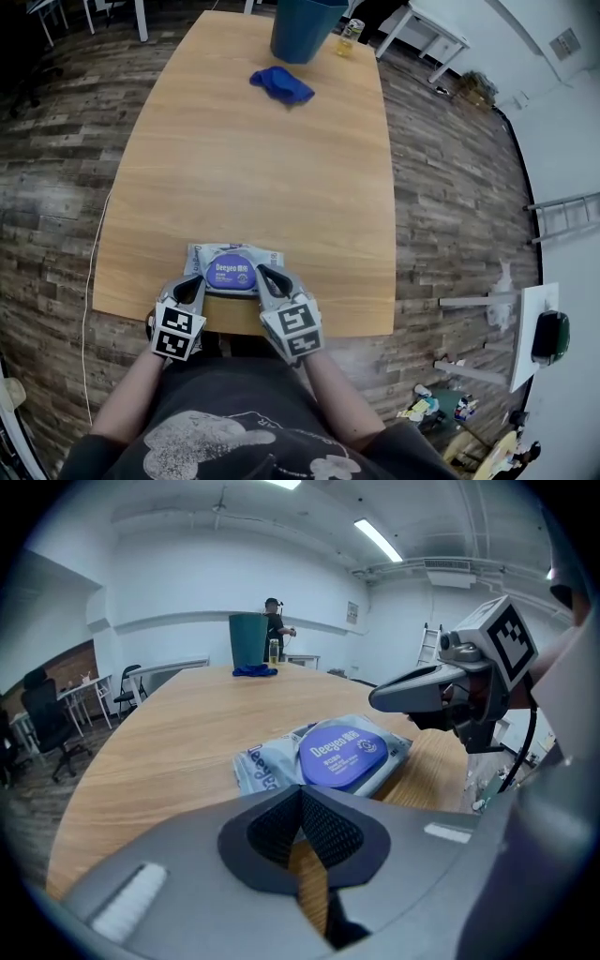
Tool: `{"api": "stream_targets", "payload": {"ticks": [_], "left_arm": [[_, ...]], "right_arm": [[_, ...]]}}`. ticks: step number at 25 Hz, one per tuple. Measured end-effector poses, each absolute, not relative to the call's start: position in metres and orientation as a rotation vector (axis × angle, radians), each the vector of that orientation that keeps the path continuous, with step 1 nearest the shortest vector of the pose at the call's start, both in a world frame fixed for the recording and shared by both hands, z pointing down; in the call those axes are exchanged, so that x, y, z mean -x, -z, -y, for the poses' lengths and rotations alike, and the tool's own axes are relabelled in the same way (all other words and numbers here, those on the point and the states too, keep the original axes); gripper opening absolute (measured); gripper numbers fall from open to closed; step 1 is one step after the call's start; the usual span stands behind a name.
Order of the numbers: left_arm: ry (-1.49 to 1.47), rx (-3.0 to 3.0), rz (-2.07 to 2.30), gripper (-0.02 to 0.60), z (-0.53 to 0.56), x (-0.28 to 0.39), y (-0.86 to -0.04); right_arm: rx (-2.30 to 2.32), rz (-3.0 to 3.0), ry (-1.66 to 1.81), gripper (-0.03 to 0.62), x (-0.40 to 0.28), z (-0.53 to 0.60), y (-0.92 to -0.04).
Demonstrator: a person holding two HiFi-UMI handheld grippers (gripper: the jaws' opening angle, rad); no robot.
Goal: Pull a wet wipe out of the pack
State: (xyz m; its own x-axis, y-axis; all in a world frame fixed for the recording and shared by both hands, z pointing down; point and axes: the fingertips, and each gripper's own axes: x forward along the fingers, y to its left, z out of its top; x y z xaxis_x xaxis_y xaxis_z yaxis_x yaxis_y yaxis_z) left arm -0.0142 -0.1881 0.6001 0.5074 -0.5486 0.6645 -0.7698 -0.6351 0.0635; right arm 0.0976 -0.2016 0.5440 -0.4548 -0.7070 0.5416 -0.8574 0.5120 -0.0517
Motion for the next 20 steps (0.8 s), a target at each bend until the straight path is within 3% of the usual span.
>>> {"api": "stream_targets", "payload": {"ticks": [5, 10, 13, 20], "left_arm": [[-0.926, -2.369, 1.068, 0.018, 0.189, 0.012, -0.606], [-0.909, -2.359, 1.038, 0.018, 0.19, 0.011, -0.608], [-0.909, -2.357, 1.027, 0.018, 0.19, 0.012, -0.608], [-0.913, -2.354, 1.004, 0.018, 0.187, 0.012, -0.608]], "right_arm": [[-1.146, 2.295, -0.437, 0.04, -0.089, 0.202, -0.551], [-0.908, 2.31, -0.347, 0.214, -0.068, 0.195, -0.561], [-0.77, 2.261, -0.254, 0.28, -0.055, 0.19, -0.572], [-0.611, 2.163, -0.147, 0.333, -0.041, 0.187, -0.593]]}}
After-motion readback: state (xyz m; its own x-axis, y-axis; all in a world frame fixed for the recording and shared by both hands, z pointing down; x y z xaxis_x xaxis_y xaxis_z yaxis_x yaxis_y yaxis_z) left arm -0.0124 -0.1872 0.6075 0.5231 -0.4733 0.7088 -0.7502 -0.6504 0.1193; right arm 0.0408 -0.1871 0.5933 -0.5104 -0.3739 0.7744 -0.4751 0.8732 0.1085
